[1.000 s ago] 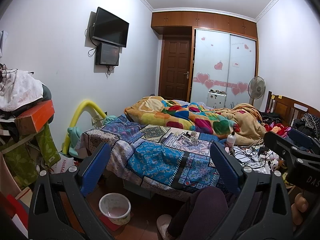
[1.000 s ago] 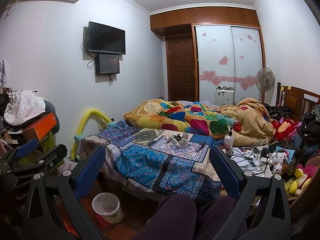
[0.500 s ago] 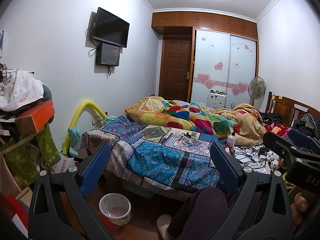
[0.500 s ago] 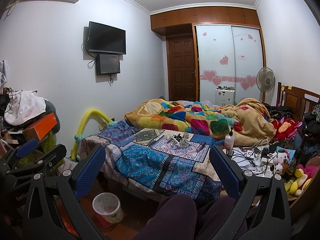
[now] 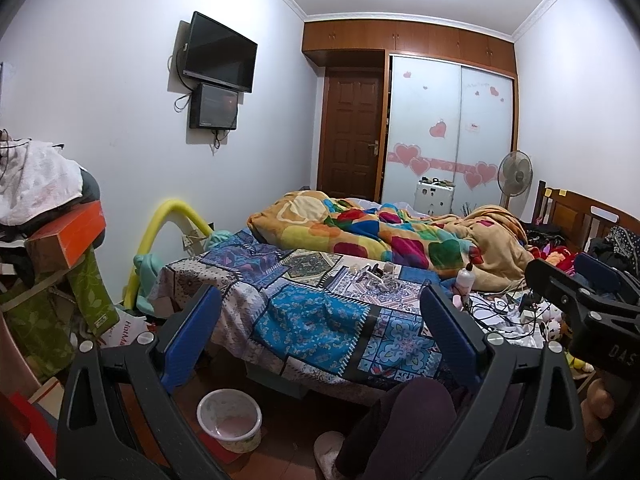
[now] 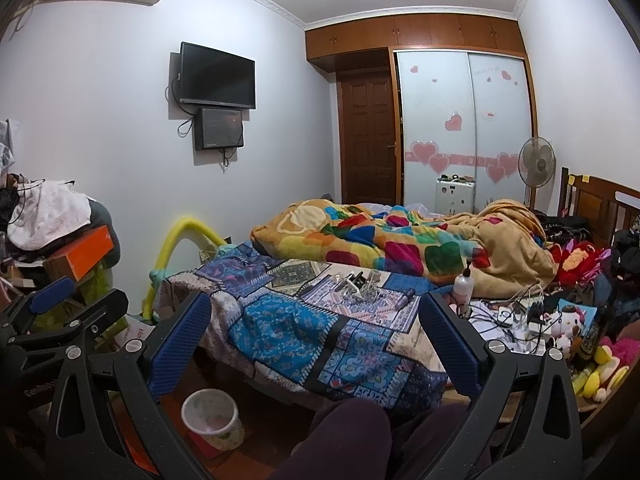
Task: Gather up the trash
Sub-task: 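Reach the right gripper to the purple-and-black bottle and close on it, then grasp the white tube with the left gripper while the right holds the bottle, then carry bottle and tube over the white bin and open both grippers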
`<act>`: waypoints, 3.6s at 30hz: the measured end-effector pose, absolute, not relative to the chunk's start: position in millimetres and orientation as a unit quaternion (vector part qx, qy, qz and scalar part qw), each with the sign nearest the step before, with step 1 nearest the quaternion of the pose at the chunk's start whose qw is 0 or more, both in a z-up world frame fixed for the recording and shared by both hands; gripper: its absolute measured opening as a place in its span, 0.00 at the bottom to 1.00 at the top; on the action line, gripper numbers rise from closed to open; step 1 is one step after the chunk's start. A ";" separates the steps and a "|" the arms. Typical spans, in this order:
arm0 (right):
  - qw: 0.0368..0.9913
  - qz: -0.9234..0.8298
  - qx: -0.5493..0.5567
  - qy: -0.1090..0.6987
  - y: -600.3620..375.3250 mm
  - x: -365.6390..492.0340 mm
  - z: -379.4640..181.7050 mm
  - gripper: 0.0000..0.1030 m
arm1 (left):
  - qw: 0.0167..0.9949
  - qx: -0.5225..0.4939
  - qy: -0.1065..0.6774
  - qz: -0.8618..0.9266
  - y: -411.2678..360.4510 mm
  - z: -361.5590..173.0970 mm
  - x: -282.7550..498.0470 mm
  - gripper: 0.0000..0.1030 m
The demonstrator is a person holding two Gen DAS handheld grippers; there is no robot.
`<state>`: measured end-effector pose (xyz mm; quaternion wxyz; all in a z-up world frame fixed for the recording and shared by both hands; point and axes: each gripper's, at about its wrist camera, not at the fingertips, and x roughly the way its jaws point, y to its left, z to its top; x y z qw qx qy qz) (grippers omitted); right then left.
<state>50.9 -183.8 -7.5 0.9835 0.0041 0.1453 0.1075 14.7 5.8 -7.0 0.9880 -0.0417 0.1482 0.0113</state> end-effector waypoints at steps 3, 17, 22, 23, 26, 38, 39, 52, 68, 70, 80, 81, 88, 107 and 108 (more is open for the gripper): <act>0.984 0.109 0.009 0.141 -189.0 62.7 -6.0 1.00 | 0.988 -0.043 0.149 0.009 4.2 -5.6 29.8 0.97; 0.988 0.062 0.008 0.144 -231.5 147.7 -15.5 1.00 | 0.979 -0.079 0.185 -0.023 -12.3 -19.1 154.4 0.97; 0.983 0.045 0.004 0.179 -250.9 193.9 -34.8 1.00 | 0.974 -0.080 0.212 -0.006 -24.5 -40.7 220.4 0.97; 0.982 0.042 0.004 0.183 -254.9 199.0 -38.7 1.00 | 0.972 -0.081 0.219 -0.005 -27.3 -45.4 232.8 0.97; 0.978 0.029 0.005 0.204 -266.3 224.2 -52.2 1.00 | 0.967 -0.084 0.242 -0.007 -35.7 -62.2 270.4 0.97; 0.949 0.026 0.036 0.313 -309.2 349.2 -115.7 1.00 | 0.946 -0.067 0.317 -0.025 -78.2 -133.1 412.1 0.97; 0.945 0.029 0.044 0.323 -311.9 361.8 -123.6 1.00 | 0.944 -0.064 0.321 -0.026 -81.6 -139.1 422.1 0.97; 0.898 0.048 0.113 0.422 -330.9 482.7 -207.7 0.74 | 0.916 -0.059 0.391 -0.068 -120.5 -223.0 536.6 0.76; 0.884 0.060 0.106 0.451 -318.6 531.5 -246.5 0.30 | 0.883 -0.114 0.436 -0.130 -138.7 -270.3 582.0 0.37; 0.884 0.063 0.104 0.450 -317.1 531.6 -246.0 0.27 | 0.880 -0.113 0.442 -0.132 -140.9 -271.6 582.1 0.28; 0.886 0.076 0.085 0.450 -308.9 516.8 -240.7 0.25 | 0.889 -0.083 0.437 -0.109 -141.1 -265.1 569.9 0.07; 0.887 0.076 0.083 0.448 -308.4 515.3 -238.5 0.25 | 0.890 -0.083 0.434 -0.109 -139.8 -261.5 567.3 0.07; 0.896 0.088 0.078 0.429 -302.3 498.7 -210.8 0.23 | 0.904 -0.073 0.408 -0.106 -132.5 -228.0 541.9 0.07; 0.920 0.160 0.029 0.356 -232.1 419.5 -118.6 0.23 | 0.938 -0.059 0.338 -0.043 -56.7 -135.0 421.3 0.07; 0.920 0.167 0.027 0.354 -225.8 414.4 -114.5 0.23 | 0.940 -0.060 0.335 -0.037 -50.1 -132.0 413.6 0.07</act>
